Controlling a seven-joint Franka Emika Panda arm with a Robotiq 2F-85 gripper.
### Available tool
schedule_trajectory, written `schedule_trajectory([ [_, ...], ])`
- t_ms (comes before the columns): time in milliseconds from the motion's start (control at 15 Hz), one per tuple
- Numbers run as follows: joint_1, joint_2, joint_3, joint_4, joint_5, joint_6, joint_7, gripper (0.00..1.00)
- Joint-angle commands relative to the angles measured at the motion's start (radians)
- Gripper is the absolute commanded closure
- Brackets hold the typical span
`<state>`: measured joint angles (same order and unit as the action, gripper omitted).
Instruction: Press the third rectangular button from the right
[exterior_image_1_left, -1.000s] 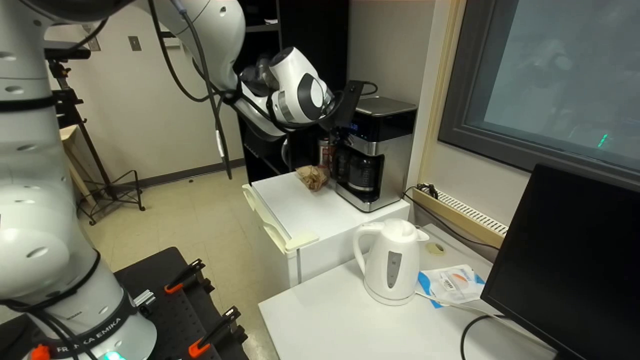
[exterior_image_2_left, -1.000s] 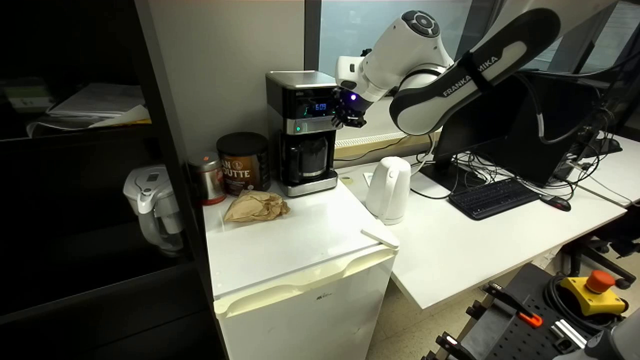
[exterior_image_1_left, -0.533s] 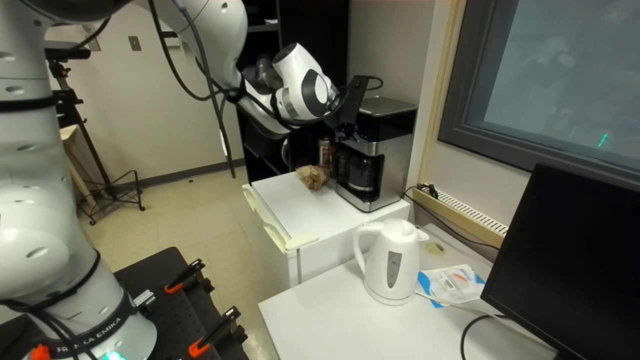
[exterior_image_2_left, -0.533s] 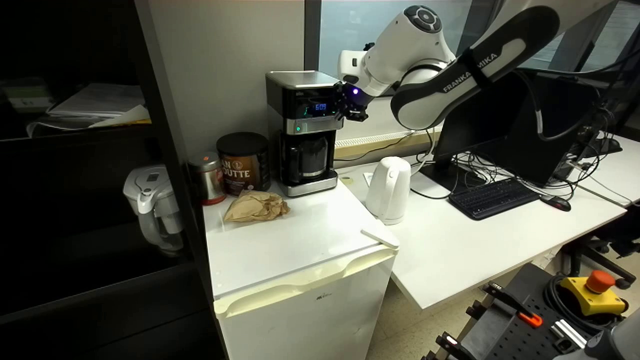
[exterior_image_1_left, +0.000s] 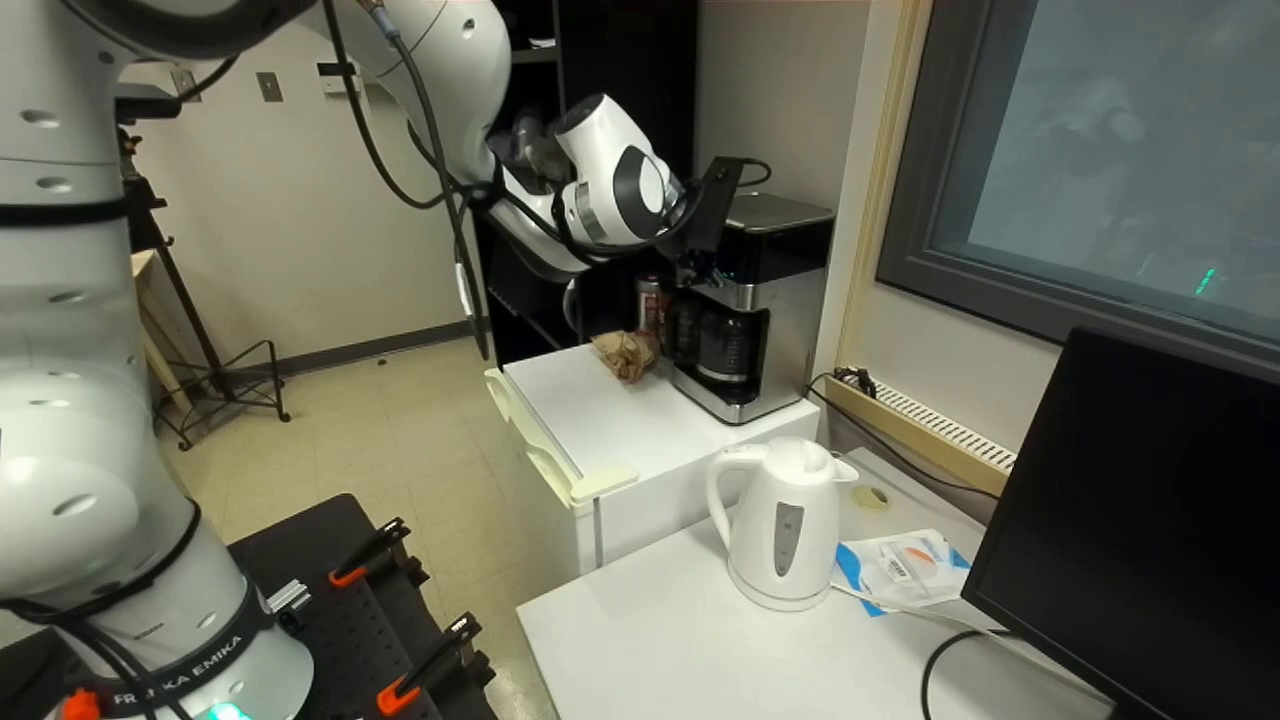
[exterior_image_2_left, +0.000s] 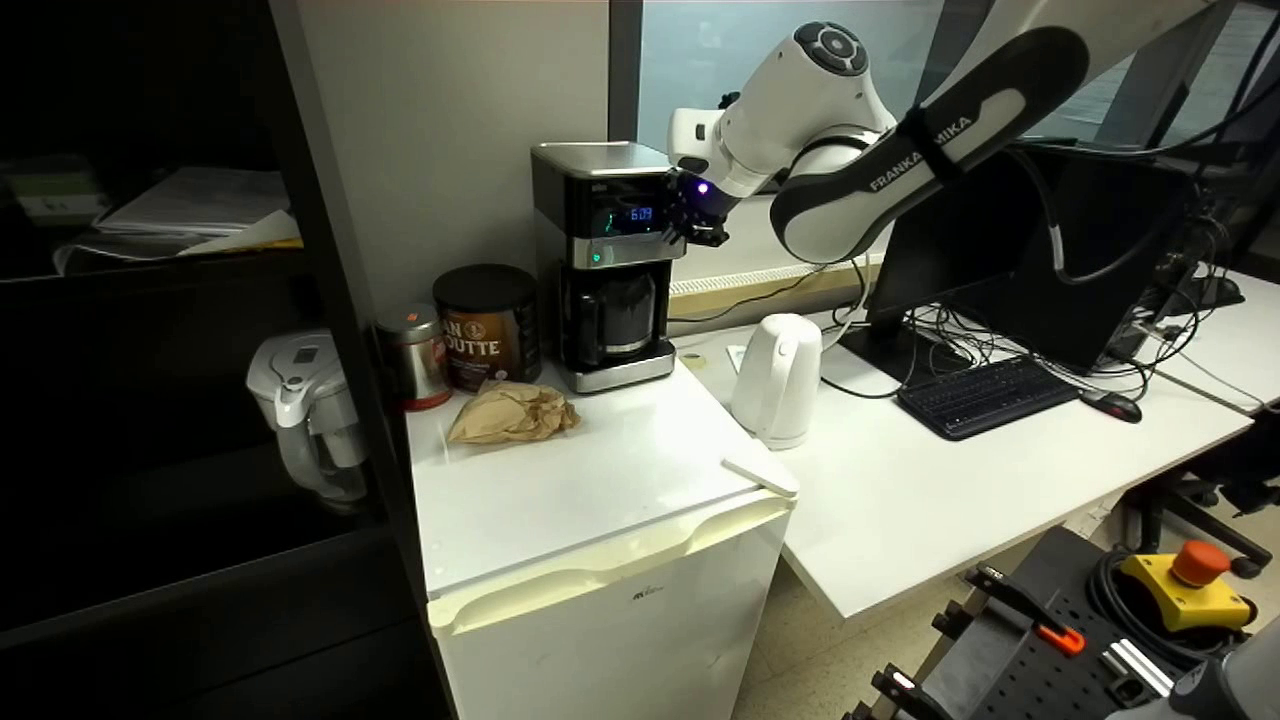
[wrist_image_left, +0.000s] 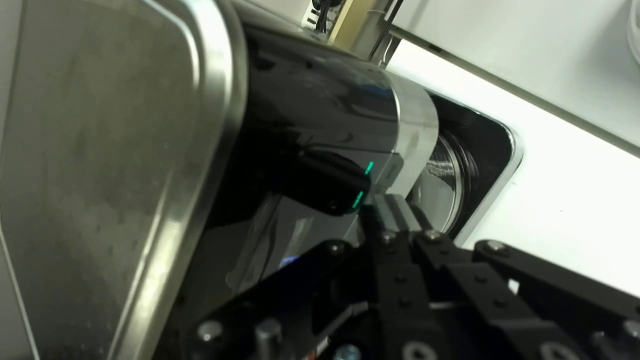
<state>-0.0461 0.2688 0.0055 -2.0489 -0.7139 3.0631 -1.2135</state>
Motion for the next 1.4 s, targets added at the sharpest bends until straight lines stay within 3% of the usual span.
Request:
schedule_trajectory([
  [0,0.005,0.052,-0.001,0.061,-0.007,0.012,-0.023,0.97],
  [400,0.006,0.059,0.005,0.062,-0.002,0.007,-0.027,0.97],
  [733,-0.012,0.017,0.038,-0.006,-0.003,-0.004,-0.056,0.97],
  [1067,0.015,-0.018,0.008,-0.051,-0.053,-0.013,-0.045,0.96],
  [1333,0.045,-0.045,-0.04,-0.079,-0.175,-0.008,0.009,0.97],
])
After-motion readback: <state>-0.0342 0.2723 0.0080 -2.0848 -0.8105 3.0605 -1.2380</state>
